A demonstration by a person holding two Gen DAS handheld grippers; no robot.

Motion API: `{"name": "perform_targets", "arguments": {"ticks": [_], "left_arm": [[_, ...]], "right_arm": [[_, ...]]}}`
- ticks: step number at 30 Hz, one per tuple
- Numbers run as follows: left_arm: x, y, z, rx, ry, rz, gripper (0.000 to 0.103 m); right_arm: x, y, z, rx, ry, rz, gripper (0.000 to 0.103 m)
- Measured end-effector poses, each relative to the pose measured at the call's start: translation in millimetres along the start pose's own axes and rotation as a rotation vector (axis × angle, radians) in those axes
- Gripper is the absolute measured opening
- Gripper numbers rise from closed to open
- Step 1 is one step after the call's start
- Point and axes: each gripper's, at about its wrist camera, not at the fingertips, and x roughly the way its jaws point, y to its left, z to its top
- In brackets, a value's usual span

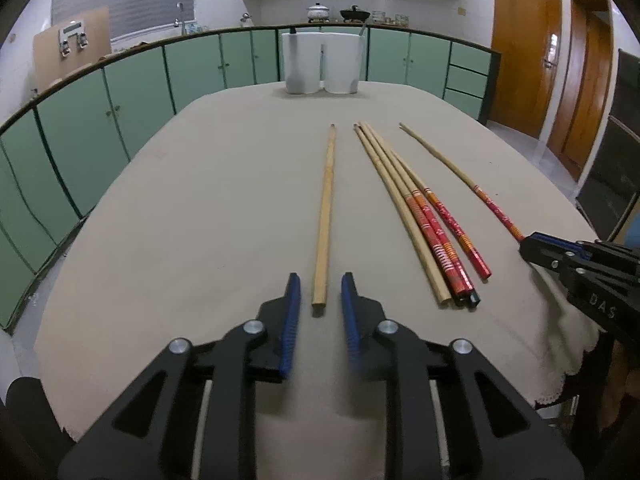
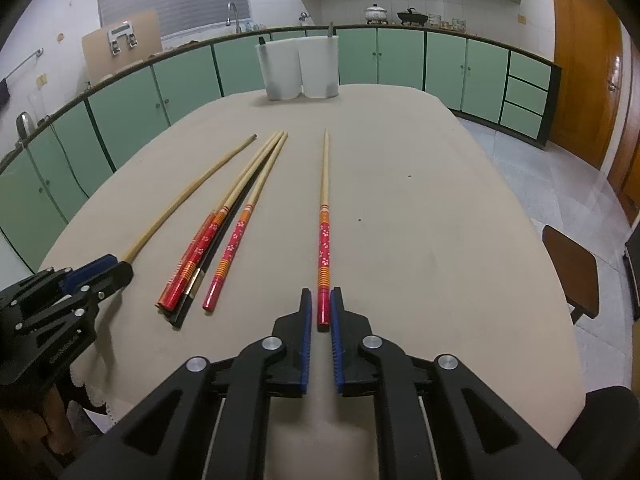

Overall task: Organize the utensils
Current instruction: 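Lift and carry the wooden chopstick with the left gripper while the right gripper carries its chopstick to the holder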

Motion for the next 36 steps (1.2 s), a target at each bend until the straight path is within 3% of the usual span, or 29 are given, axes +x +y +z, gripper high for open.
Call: {"name": "perform_targets", "arguments": {"ticks": [9,19,36], "left_arm": [[-35,10,30,-0.087,0.011,-0.059,0.006],[-91,15,89,-0.075,-0.112,-0.062,0.006],[-96,31,173,-0.041,-0.076,-0.121,0.006]], "right_arm": [[-45,2,25,0.005,-0.062,0.038,0.006],[-108,8,105,-0.060,-0.188,0.086,0.006],[-87,7,201,-0.155,-0.096,0.135,0.006]]}}
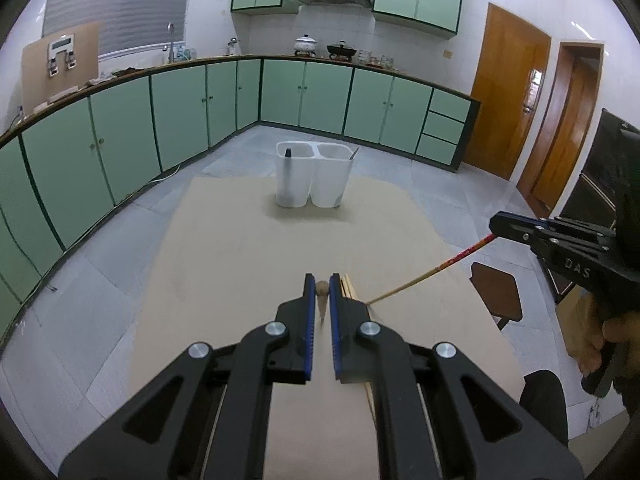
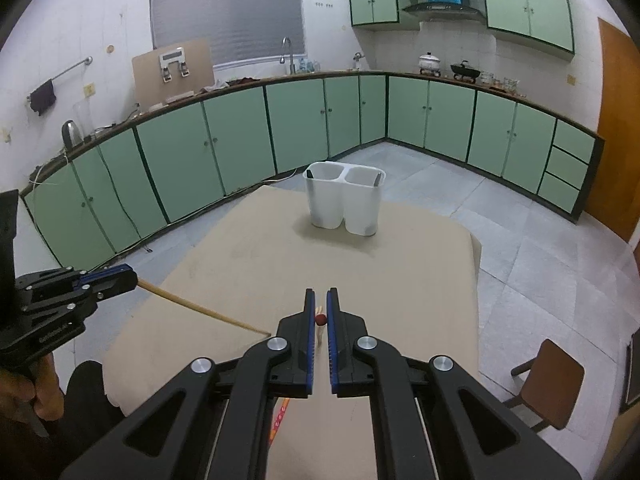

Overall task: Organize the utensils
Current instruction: 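Lift and carry the wooden chopstick with the left gripper while the right gripper carries its chopstick to the holder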

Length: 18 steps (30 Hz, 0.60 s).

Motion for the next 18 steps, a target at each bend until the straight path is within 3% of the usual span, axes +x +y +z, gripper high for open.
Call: {"name": "perform_targets", "arguments": {"ticks": [18], "left_arm": [[10,5,74,0.036,0.011,-0.044,0.006]], "right_arm": [[6,0,73,-0.061,0.097,0.050,0.005]]}}
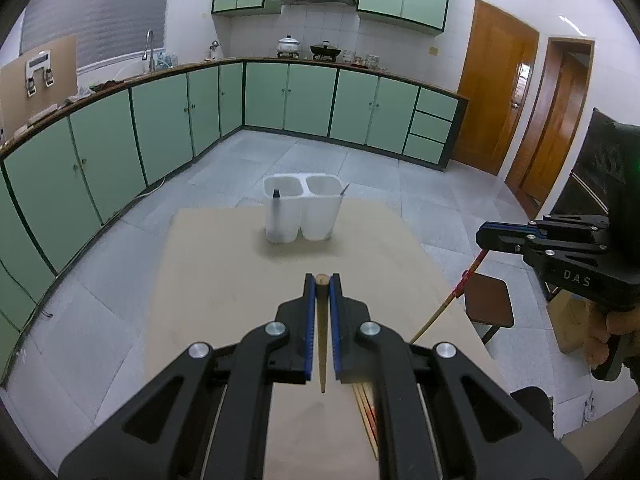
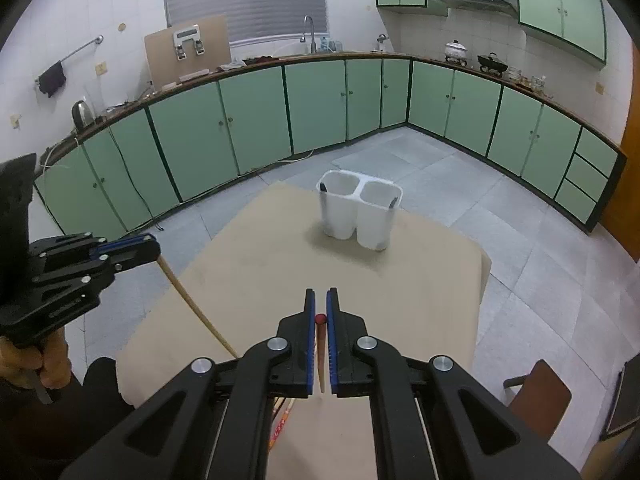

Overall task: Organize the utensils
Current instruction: 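Lift and carry the wooden chopstick with the left gripper while the right gripper carries its chopstick to the holder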

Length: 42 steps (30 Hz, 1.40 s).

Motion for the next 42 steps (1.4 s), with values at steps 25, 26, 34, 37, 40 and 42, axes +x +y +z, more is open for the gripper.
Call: {"name": "perform_targets", "arguments": {"ticks": [25,26,34,37,40,42], "left_arm": [[52,27,157,-0.022,-0.113,0.056,0.006],[54,28,164,-0.027,-0.121,0.056,0.006],[83,30,215,-0.031,-0.175,0.083,0.006],[100,35,229,-0.033,-0.191,0.098,0.006],[117,41,235,-0.043,-0.205,0.103,0.006],[129,47,237,-0.051,-0.211,0.100,0.006]], "right_arm": [[20,-37,145,0.010,-0.045,-0.045,0.005],[22,-38,151,0.010,-0.049,-0.048,0.005],[51,-50,204,0.025,-0.072,-0.080,0.005],[63,-59,217,0.041,-0.082,-0.091,0.005],[76,-71,228,0.064,-0.104,-0.100,0.005],[90,-82,231,0.085,-0.113,-0.103,0.005]]}}
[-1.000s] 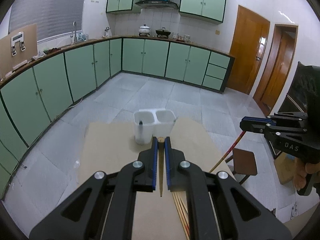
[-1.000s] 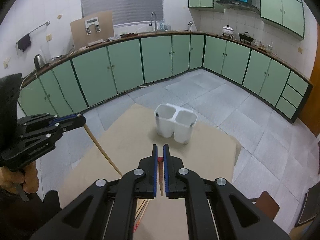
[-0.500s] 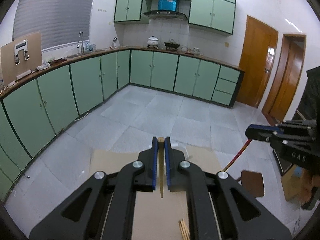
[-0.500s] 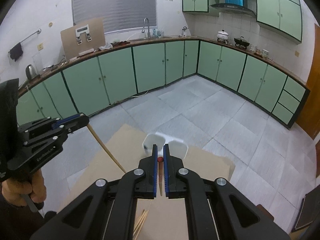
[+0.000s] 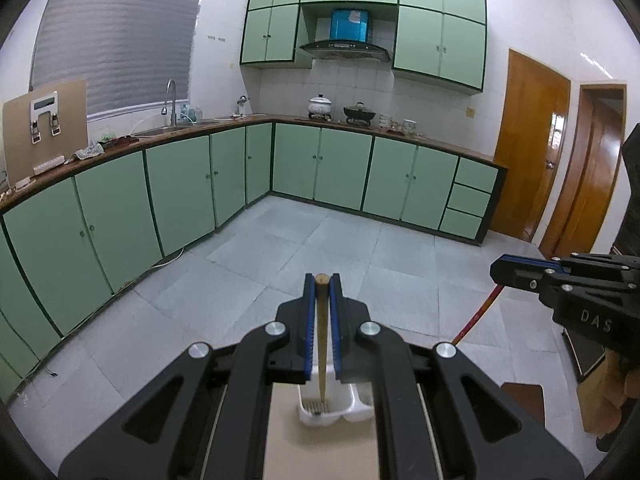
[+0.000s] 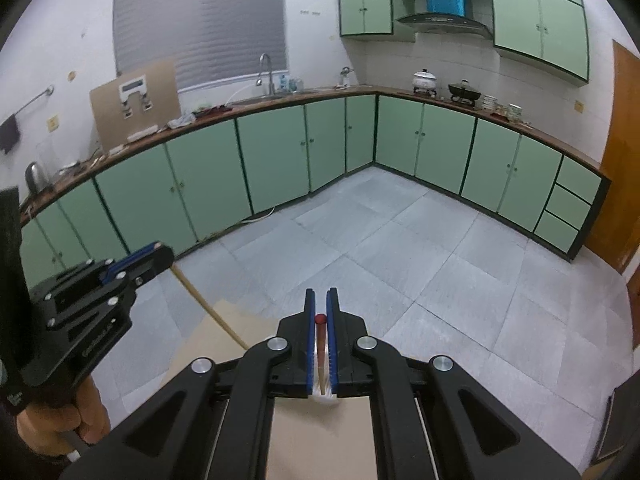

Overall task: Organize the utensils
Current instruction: 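Lift and carry the wooden chopstick with the left gripper while the right gripper carries its chopstick to the holder, then lower the chopstick into the holder and open the left gripper while the right gripper releases its chopstick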

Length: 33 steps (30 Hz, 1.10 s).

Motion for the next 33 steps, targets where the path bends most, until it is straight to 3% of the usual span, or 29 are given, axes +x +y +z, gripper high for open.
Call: {"name": "perform_targets", "arguments": {"ticks": [9,16,25,26,28,33], "left_arm": [[65,17,-41,-0.040,0.053,-0.013,0.006],[90,33,-72,-0.079,0.094,-0.003,0.007],[70,43,-82,-0.064,0.086,0.029,0.014],[65,44,-82,-0.059,0.080,0.031,0.016],[49,45,-82,-0.048,0.055,0.048,0.033],[6,45,-90,-0.051,0.023,0.041,0.037]], "right_arm": [[78,-34,-35,0.096,0.065,0.023,0.005],[107,-52,-62,0.170,0.109,0.054,0.005],[95,-67,-81,0.201,0.104,0.046,0.010],[90,-68,-81,0.201,0.097,0.045,0.015],[80,-69,-83,0.198,0.079,0.035,0.024],[48,-68,-94,0.200,0.041,0.039,0.025]]}}
